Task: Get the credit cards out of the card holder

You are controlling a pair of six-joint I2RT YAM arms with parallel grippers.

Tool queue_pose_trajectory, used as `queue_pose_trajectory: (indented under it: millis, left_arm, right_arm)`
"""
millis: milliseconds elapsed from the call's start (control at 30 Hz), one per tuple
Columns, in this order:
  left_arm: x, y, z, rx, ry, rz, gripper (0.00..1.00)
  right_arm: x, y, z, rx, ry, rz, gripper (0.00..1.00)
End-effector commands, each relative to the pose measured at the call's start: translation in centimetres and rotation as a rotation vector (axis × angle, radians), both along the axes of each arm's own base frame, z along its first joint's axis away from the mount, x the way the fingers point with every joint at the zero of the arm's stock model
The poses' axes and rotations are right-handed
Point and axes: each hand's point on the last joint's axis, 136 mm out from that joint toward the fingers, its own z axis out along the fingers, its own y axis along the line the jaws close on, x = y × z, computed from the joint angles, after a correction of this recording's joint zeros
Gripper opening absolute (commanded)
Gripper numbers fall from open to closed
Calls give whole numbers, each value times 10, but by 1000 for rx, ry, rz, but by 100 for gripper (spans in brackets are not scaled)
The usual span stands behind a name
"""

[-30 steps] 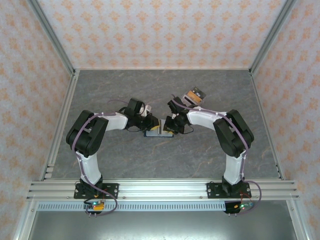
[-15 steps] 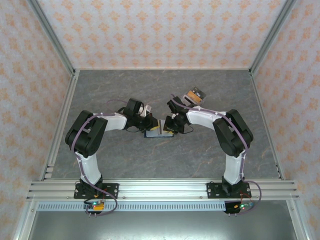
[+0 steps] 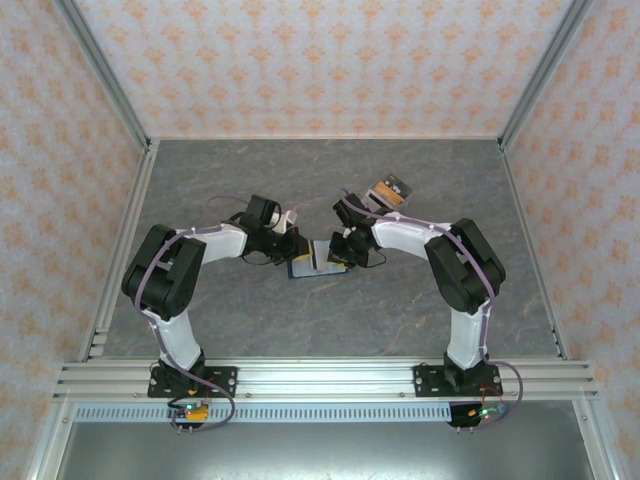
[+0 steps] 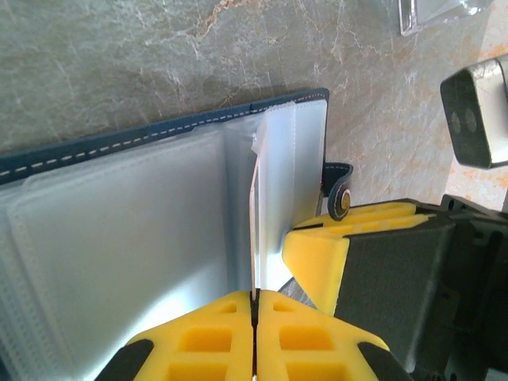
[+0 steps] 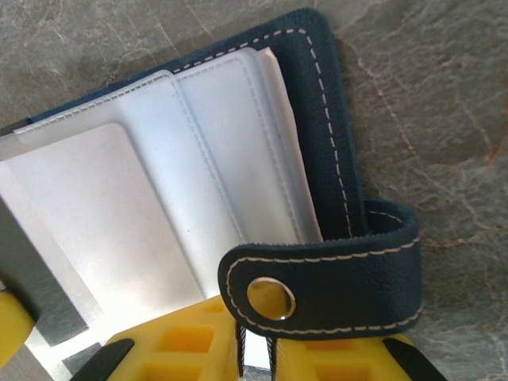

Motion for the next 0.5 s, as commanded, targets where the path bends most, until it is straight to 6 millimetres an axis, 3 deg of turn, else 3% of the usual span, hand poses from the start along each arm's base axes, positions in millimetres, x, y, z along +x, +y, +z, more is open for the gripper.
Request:
queue_pose_trajectory:
  millis: [0, 200, 333, 467]
  left_arm:
    - [-8, 7, 6, 42, 1, -27, 8]
    - [-9, 22, 13, 103, -8, 0, 5]
    - [-11, 33, 29, 152, -55, 8, 5]
    - [-8, 41, 58, 171, -118, 37, 4]
  right_arm:
    - [-9, -26, -25, -136, 52, -40, 18]
    - [4, -15, 1, -61, -25, -31, 19]
    - [16, -4, 36, 30, -125, -20, 26]
    - [27, 0, 75, 125, -237, -22, 35]
